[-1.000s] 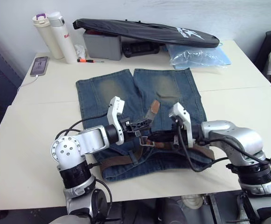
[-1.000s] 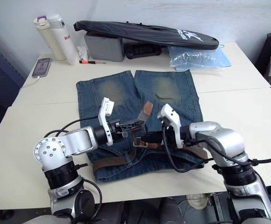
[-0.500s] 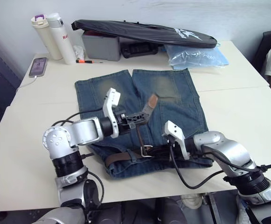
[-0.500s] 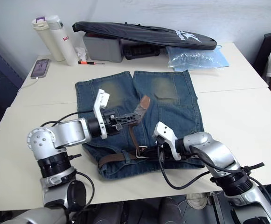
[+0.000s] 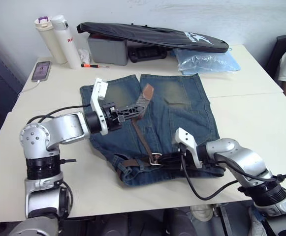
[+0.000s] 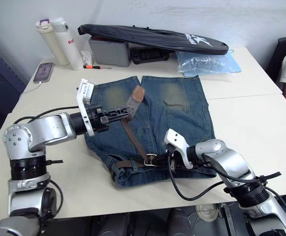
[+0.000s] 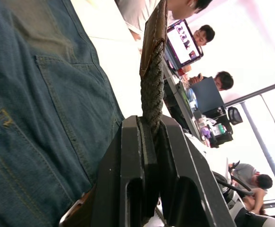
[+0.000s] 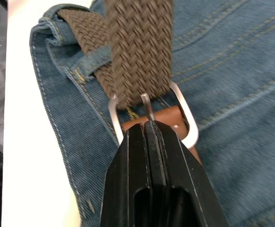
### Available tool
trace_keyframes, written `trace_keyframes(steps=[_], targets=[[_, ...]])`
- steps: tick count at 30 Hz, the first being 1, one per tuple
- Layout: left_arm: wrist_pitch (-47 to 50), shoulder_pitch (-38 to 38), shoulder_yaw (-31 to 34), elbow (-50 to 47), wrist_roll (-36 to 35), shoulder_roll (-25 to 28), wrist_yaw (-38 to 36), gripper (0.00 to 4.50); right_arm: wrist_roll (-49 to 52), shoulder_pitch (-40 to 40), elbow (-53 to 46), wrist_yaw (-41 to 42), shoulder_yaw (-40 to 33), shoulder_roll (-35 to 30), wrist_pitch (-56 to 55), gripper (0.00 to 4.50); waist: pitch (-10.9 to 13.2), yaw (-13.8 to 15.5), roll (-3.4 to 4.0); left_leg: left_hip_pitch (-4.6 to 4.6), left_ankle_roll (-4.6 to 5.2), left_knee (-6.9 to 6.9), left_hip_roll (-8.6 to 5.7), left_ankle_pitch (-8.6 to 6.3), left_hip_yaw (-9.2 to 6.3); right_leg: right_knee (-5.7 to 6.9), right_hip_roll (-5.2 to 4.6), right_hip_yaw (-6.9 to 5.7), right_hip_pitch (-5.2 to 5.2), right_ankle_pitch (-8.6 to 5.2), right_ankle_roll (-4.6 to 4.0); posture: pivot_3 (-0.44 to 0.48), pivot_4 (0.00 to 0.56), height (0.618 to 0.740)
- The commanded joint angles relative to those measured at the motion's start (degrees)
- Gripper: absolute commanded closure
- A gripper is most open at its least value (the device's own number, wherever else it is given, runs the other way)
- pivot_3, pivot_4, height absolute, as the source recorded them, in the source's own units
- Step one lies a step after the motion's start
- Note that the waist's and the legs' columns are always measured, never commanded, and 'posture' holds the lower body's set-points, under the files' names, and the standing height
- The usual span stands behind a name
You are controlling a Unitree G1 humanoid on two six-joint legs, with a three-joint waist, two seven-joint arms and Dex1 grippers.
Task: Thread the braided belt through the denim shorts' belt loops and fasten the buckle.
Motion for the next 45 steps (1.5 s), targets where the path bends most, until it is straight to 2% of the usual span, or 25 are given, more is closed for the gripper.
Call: trace_keyframes(steps=[1, 10, 20, 23, 27, 36, 42, 45], targets=[[-1.4, 0.1, -2.4, -4.7, 0.7, 3.0, -5.1, 4.5, -0.7, -0.1, -0.5, -0.5, -0.3, -1.1, 1.6, 4.45, 0.0, 0.0, -0.02, 0.0, 0.0, 0.0, 0.0, 0.0, 0.0, -0.01, 0.0, 0.0, 0.0, 0.0, 0.0, 0.0, 0.15, 0.74], [-5.1, 0.0, -3.9, -4.6, 4.6, 5.8, -11.2, 4.5, 2.0, -2.4, -3.6, -0.6, -2.5, 0.1, 3.6, 4.45, 0.1, 0.0, -0.06, -0.05, 0.0, -0.08, 0.0, 0.0, 0.01, -0.13, 0.01, -0.01, -0.06, -0.02, -0.03, 0.0, 0.15, 0.74], [-6.6, 2.9, -4.6, -4.8, 6.7, 9.8, -13.7, 4.5, 0.5, -2.9, 0.7, 1.0, -0.5, 3.2, -0.2, 4.45, 0.1, -0.2, -0.06, -0.05, 0.01, -0.32, 0.01, 0.0, 0.06, -0.1, 0.03, 0.0, -0.13, -0.02, -0.04, 0.0, 0.15, 0.74], [-6.4, 5.1, -5.0, -5.5, 9.4, 10.9, -15.2, 4.5, 0.9, -3.6, 2.1, 1.9, -0.8, 4.5, -0.8, 4.45, 0.1, -0.2, -0.05, -0.05, 0.01, -0.36, 0.02, 0.0, 0.06, -0.12, 0.05, 0.0, -0.17, -0.03, -0.05, 0.0, 0.15, 0.74], [-5.9, 8.3, -5.8, -6.2, 16.8, 12.8, -18.3, 4.5, 1.2, -3.4, 3.1, 4.0, -0.6, 5.5, -2.4, 4.45, 0.1, -0.2, -0.04, -0.1, 0.01, -0.4, 0.02, 0.0, 0.08, -0.11, 0.05, 0.01, -0.26, -0.04, -0.06, 0.0, 0.15, 0.74], [-5.8, 10.0, -4.4, -5.9, 24.3, 13.2, -21.5, 4.5, -2.0, -4.0, 7.9, 6.0, 2.0, 7.2, -5.7, 4.45, 0.1, -0.2, -0.04, -0.18, 0.01, -0.43, 0.04, 0.0, 0.12, -0.13, 0.04, 0.02, -0.38, -0.06, -0.09, 0.0, 0.15, 0.74], [-5.5, 10.2, -3.7, -6.3, 25.7, 12.5, -22.3, 4.5, -3.8, -4.7, 11.6, 7.5, 4.5, 6.9, -5.4, 4.45, 0.1, -0.5, -0.04, -0.15, 0.0, -0.53, 0.05, 0.01, 0.14, -0.08, 0.06, 0.06, -0.45, -0.07, -0.12, 0.0, 0.15, 0.74], [-4.8, 8.0, -4.9, -6.4, 25.3, 11.6, -23.7, 4.5, -4.8, -6.0, 13.4, 8.6, 6.8, 6.8, -3.4, 4.45, 0.1, -0.7, -0.04, -0.11, 0.0, -0.55, 0.05, 0.01, 0.15, -0.06, 0.05, 0.06, -0.42, -0.07, -0.11, 0.0, 0.15, 0.74]])
